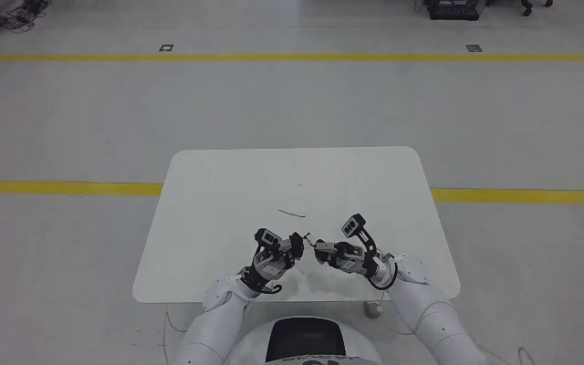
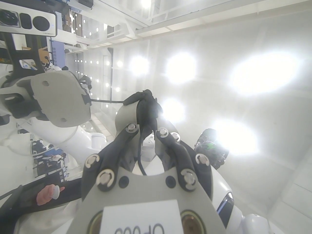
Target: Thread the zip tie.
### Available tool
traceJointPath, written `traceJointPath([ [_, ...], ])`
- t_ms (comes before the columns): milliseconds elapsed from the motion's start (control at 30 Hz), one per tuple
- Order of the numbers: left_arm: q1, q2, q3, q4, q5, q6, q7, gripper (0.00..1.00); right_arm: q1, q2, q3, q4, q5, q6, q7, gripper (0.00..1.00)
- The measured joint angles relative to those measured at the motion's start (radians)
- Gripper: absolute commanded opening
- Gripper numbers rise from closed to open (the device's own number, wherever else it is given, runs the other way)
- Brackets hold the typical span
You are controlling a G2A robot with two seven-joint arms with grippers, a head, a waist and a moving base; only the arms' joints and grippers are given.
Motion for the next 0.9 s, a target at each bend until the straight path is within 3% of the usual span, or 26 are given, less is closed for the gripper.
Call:
traceJointPath([
  [900,-0.003,-0.001,0.001,0.005,-0.008,0.0,-0.004,0.0,0.017,-0.012,0.004,0.042,-0.036,0.0,0.0,0.0],
])
